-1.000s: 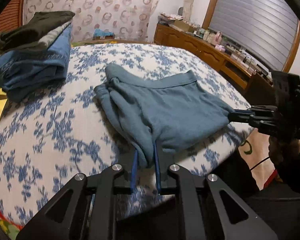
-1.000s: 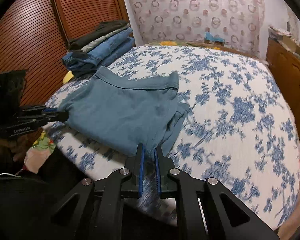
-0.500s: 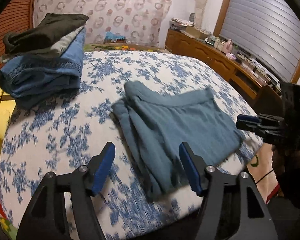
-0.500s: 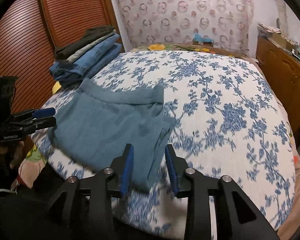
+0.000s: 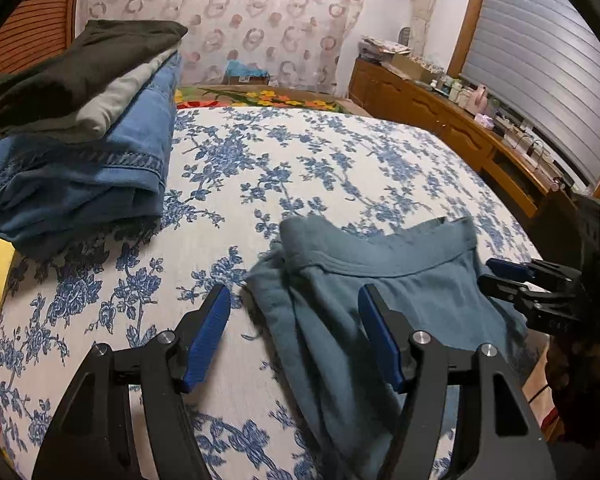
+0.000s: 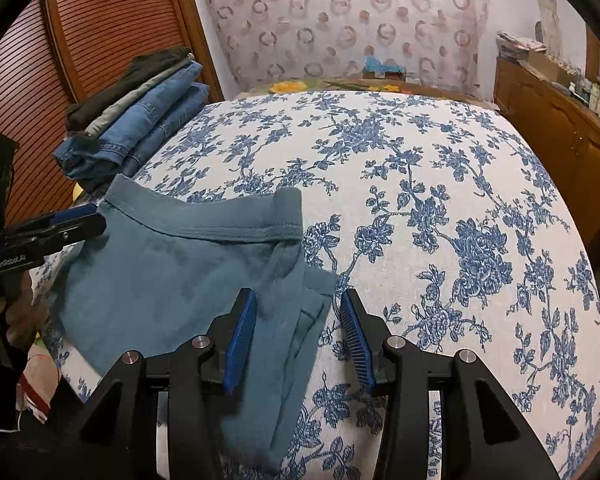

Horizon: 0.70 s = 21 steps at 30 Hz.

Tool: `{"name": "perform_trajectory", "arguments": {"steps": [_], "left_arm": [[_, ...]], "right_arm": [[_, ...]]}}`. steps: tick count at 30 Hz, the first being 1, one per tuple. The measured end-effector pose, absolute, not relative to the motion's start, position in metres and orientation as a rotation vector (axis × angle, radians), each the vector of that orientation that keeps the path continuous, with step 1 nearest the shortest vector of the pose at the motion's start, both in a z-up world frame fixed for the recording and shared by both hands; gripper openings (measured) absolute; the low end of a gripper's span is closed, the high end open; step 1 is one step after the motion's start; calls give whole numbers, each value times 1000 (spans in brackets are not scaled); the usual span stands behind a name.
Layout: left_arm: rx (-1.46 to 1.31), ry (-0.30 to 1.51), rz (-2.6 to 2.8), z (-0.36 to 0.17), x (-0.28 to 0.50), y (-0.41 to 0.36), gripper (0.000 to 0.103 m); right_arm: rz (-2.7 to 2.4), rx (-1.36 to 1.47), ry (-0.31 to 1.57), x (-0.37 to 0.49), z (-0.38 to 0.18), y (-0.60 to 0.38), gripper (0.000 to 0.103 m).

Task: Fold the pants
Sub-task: 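Close the left and right grippers together on the folded edge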

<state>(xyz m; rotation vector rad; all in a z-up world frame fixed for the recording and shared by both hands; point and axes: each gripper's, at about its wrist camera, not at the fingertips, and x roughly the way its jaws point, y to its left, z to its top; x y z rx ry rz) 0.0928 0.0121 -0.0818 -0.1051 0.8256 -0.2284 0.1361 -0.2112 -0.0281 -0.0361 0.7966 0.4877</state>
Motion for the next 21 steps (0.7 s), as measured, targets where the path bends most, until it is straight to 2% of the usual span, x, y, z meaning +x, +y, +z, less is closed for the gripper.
{"name": "perform_trajectory", "arguments": {"steps": [10,12,14,15,17,20,21], "left_arm": [[-133,865,-229,-96,104,14,67],[-140,857,-234,-97,104,15,66],[-147,857,-238,-98,105,16,51],[-152,859,-246,-98,106,16,48],[-182,871,-284,-98,107,17,33],[-202,867,-315,-98,106,16,20],[-201,862,-321,-96,104,15,19]], "right_arm": [[490,-70,778,139,-31,-203,45],[508,-75,773,138,-32,-203,31],[536,-65,772,139,-33,-203,26],[544,-60,773,140,-33,-203,21],[570,-30,781,141,-35,-206,17],[592,24,788,145,-36,-214,12],[596,38,787,146,-36,-216,11]]}}
